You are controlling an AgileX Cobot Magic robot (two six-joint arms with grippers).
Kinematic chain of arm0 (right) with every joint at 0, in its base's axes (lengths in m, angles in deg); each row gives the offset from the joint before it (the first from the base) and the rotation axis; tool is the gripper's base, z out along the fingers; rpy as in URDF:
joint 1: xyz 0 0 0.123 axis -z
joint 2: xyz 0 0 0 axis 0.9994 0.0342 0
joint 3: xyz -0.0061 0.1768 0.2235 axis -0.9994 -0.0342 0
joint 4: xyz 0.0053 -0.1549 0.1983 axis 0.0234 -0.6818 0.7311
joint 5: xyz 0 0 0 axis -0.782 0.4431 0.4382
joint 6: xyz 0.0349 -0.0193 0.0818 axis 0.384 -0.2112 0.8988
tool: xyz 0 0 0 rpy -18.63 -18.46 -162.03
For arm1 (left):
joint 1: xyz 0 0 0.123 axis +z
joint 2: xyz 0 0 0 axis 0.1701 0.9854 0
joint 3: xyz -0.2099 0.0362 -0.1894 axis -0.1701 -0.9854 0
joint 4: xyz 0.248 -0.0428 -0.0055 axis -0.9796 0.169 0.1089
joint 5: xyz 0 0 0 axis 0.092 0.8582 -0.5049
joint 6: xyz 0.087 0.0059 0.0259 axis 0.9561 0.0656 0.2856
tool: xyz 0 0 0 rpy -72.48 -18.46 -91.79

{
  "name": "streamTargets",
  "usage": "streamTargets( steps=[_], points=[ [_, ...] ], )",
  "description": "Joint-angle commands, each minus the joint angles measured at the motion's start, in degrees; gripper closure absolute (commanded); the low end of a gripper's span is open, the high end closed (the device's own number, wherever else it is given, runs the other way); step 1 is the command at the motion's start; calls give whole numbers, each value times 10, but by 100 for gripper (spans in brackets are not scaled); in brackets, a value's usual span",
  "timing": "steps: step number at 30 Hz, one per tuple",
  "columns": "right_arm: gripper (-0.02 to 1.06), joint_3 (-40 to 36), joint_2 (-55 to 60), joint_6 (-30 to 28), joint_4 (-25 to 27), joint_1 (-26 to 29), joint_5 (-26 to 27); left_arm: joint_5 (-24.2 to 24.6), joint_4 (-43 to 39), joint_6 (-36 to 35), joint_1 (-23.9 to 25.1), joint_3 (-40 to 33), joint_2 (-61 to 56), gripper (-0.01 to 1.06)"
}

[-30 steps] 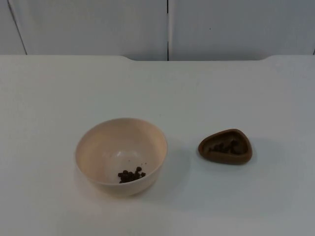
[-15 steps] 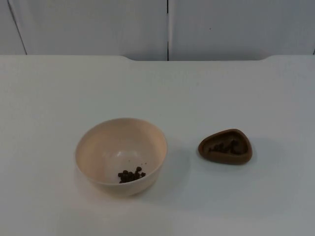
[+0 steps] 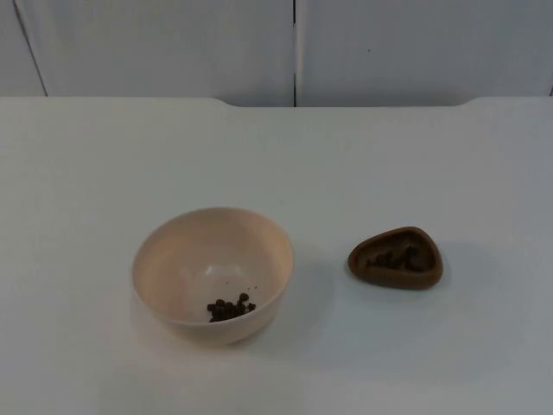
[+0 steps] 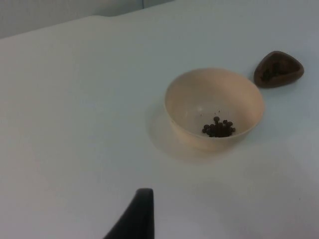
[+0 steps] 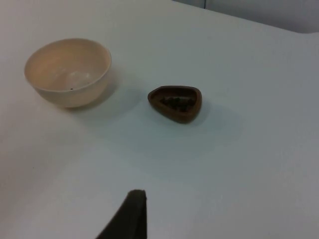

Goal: Pick up the bowl with the left hand and pour the coffee beans from the cup into the bowl with the right hand.

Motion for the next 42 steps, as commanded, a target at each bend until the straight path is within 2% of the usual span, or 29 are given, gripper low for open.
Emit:
streamTargets(
  steps=[1,20,24,29,31,33,34,38,42],
  points=[
    [-1,0,-1,0,2,1,4,-8,4,2,-3,-2,-2,0],
    [-1,0,-1,0,2,2,4,-8,3,2,-3,-2,-2,0],
    [-1,0,-1,0,2,24,4,-8,3,2,-3,-2,-2,0],
    [-1,0,-1,0,2,118,4,-8,3,2,-3,-2,-2,0],
    [-1,0,-1,0,2,136,4,-8,3,2,-3,-2,-2,0],
    [-1,0,-1,0,2,187,4,-8,3,2,-3,-2,-2,0],
    [-1,0,-1,0,2,187,4,-8,3,2,-3,-2,-2,0],
    [-1,0,-1,0,2,244,4,-8,3,2,-3,-2,-2,0],
    [-1,0,-1,0,2,254,4,-8,3,2,-3,-2,-2,0]
  ],
)
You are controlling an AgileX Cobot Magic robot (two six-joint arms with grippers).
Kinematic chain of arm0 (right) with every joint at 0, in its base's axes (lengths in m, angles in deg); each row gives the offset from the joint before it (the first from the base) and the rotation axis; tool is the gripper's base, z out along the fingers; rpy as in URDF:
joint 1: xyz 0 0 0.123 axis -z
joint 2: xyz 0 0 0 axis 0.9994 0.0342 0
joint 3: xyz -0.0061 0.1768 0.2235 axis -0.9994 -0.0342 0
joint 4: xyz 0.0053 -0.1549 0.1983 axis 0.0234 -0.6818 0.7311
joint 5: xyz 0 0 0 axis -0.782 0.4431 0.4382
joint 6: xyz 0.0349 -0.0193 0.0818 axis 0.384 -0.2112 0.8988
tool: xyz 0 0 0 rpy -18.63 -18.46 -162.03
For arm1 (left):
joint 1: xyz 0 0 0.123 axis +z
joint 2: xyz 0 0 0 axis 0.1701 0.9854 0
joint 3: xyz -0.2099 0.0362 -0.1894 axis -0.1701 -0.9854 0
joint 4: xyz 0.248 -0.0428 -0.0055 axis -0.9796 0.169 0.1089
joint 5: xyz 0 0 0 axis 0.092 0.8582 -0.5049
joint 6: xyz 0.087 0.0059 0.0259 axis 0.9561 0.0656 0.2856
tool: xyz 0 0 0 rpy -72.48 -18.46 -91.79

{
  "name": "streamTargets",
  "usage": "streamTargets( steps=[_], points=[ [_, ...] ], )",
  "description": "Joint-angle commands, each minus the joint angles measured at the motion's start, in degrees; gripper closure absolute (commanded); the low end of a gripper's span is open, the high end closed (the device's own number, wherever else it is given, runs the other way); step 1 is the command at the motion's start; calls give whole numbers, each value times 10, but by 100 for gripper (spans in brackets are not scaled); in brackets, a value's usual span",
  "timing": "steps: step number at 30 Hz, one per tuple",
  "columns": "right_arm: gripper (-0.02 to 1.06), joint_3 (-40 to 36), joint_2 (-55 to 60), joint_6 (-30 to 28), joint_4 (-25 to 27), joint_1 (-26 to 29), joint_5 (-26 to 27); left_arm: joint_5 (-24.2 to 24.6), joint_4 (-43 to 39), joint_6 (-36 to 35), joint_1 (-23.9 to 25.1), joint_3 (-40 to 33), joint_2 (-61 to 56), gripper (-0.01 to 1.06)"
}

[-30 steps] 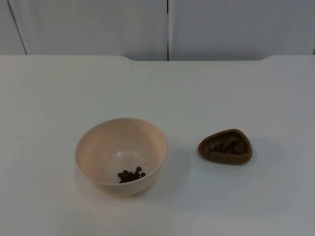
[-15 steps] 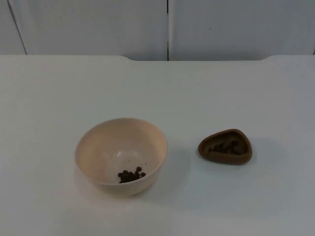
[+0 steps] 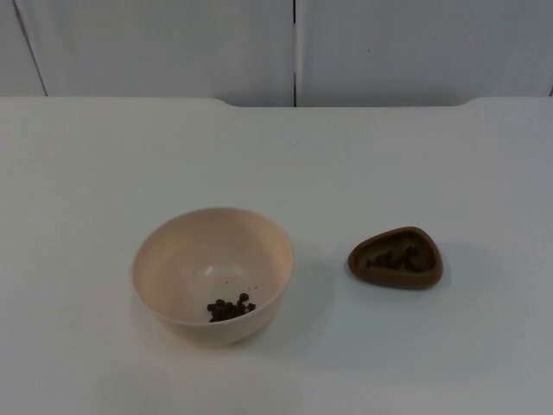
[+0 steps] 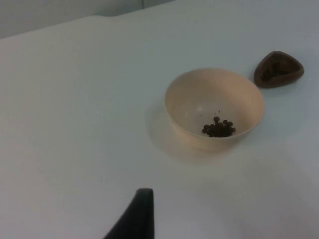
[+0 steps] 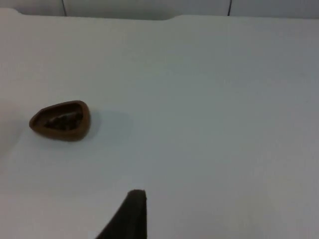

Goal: Pick up the bowl with the left hand and pour the coffee beans from the cup into the bowl with the right hand.

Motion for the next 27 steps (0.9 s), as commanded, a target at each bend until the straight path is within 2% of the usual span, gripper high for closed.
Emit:
streamTargets(
  steps=[1,9,13,27],
  points=[
    [-1,0,-1,-1,2,5,4,-8,3,2,-3,-2,-2,0],
    [-1,0,-1,-1,2,5,4,-8,3,2,-2,-2,-2,0],
    [-1,0,-1,-1,2,5,4,-8,3,2,18,-2,-2,0],
    [-1,0,-1,-1,2,5,4,-8,3,2,130,-2,-2,0]
  ],
)
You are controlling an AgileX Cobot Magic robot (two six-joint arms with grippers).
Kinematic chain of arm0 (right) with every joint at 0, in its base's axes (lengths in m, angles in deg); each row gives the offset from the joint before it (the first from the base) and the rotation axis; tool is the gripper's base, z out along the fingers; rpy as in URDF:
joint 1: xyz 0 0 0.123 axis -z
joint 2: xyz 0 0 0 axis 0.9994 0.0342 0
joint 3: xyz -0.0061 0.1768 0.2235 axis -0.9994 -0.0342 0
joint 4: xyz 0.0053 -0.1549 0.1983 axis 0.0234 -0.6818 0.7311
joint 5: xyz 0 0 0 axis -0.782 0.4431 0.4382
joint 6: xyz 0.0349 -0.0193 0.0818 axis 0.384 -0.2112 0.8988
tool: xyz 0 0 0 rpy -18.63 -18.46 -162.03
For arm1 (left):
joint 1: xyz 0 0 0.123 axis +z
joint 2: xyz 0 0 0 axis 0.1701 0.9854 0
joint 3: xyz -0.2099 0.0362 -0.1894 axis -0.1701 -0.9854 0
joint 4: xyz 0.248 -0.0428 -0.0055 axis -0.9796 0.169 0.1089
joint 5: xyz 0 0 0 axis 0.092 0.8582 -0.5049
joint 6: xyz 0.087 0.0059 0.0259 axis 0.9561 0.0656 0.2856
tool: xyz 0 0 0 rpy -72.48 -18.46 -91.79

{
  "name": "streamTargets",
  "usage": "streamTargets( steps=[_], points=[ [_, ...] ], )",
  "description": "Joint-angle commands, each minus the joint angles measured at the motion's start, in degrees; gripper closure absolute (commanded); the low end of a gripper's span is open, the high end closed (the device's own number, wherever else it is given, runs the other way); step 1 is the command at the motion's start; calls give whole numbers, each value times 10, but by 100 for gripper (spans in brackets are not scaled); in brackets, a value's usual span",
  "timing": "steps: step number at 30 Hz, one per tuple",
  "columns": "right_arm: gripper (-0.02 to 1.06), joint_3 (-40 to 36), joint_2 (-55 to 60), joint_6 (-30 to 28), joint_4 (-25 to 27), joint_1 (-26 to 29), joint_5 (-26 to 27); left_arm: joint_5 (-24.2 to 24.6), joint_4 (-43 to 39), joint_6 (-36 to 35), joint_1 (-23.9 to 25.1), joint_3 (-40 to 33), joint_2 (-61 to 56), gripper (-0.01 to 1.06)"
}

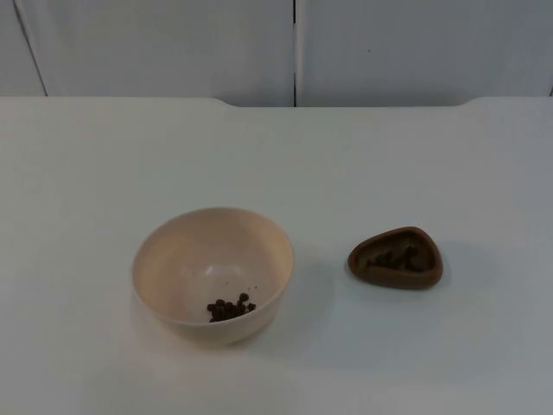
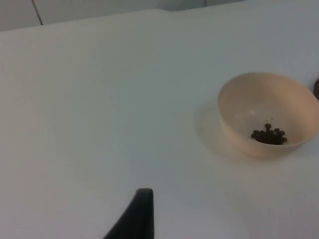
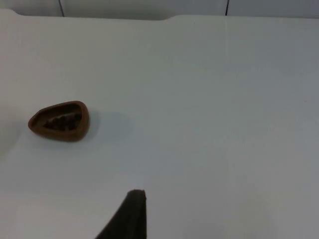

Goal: Pick up the bowl with the left hand and pour the coffee beans from the cup into the bowl with the right hand.

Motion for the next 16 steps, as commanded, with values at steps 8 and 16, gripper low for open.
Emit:
streamTargets(
  steps=[8,16],
  points=[
    [-1,0,-1,-1,2,3,3,-8,3,2,87,-2,-2,0],
    [-1,0,-1,-1,2,3,3,-8,3,2,148,-2,-2,0]
  ],
)
